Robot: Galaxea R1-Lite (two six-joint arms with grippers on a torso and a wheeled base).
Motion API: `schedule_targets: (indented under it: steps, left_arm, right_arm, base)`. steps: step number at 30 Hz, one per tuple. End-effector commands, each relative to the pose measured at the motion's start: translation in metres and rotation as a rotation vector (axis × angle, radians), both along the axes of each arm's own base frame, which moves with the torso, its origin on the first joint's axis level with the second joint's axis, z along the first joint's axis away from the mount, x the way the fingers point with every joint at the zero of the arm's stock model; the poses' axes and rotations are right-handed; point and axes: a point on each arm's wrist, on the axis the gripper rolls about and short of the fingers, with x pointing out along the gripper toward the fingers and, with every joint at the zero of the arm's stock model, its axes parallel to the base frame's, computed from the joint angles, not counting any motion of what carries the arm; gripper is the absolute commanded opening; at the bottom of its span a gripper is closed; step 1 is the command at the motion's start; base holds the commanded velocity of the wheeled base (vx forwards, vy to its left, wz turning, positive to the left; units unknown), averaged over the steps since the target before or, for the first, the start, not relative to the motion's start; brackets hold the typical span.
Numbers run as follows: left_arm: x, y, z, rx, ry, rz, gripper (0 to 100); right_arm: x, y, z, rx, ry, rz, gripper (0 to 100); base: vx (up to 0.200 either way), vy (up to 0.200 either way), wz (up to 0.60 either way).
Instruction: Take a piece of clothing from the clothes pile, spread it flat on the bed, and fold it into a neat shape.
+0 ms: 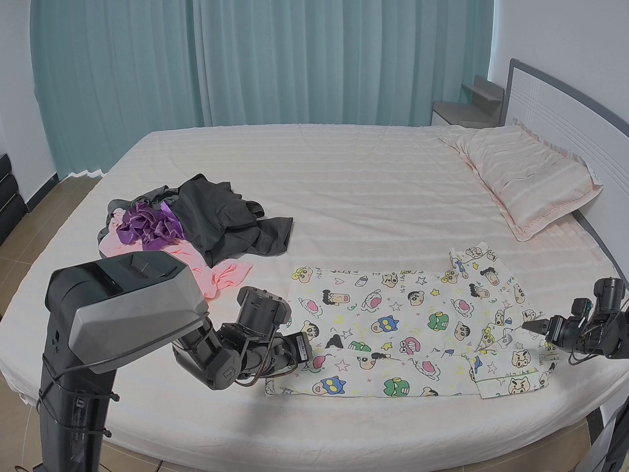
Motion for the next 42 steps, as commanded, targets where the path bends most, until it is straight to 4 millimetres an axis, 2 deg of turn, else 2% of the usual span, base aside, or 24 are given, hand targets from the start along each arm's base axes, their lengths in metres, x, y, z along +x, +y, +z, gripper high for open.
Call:
schedule_targets:
  steps: [1, 7, 18, 28, 29, 36, 42]
  left_arm:
    - [0.001, -0.001, -0.003, 0.002, 0.001, 0.004, 0]
    - [0.000, 0.001, -0.001, 0.006, 0.001, 0.013, 0]
    - [0.004, 0.009, 0.001, 0.036, -0.022, 0.074, 0]
    - [0.004, 0.009, 0.001, 0.036, -0.022, 0.076, 0]
    - [0.005, 0.009, 0.001, 0.035, -0.023, 0.076, 0]
    - [0.005, 0.009, 0.000, 0.036, -0.022, 0.076, 0]
    - [0.005, 0.010, 0.000, 0.038, -0.022, 0.080, 0]
  right_arm:
    - [-0.004, -0.010, -0.017, 0.015, 0.039, 0.016, 100]
    - [-0.008, -0.016, -0.033, 0.018, 0.057, 0.089, 100]
    - [-0.007, -0.015, -0.056, -0.002, 0.071, 0.200, 100]
    - [-0.003, -0.016, -0.058, 0.026, 0.048, 0.235, 100]
    - [-0.003, -0.015, -0.059, 0.027, 0.050, 0.236, 0]
    - [0.002, -0.018, -0.060, 0.023, 0.038, 0.234, 0]
    - [0.009, -0.028, -0.051, 0.001, -0.009, 0.214, 0]
  base:
    - [0.000, 0.000, 0.00]
    - [0.000, 0.000, 0.00]
    - [0.000, 0.000, 0.00]
    - [0.000, 0.000, 0.00]
    - [0.000, 0.000, 0.00]
    - [0.000, 0.000, 0.00]
    - [0.000, 0.000, 0.00]
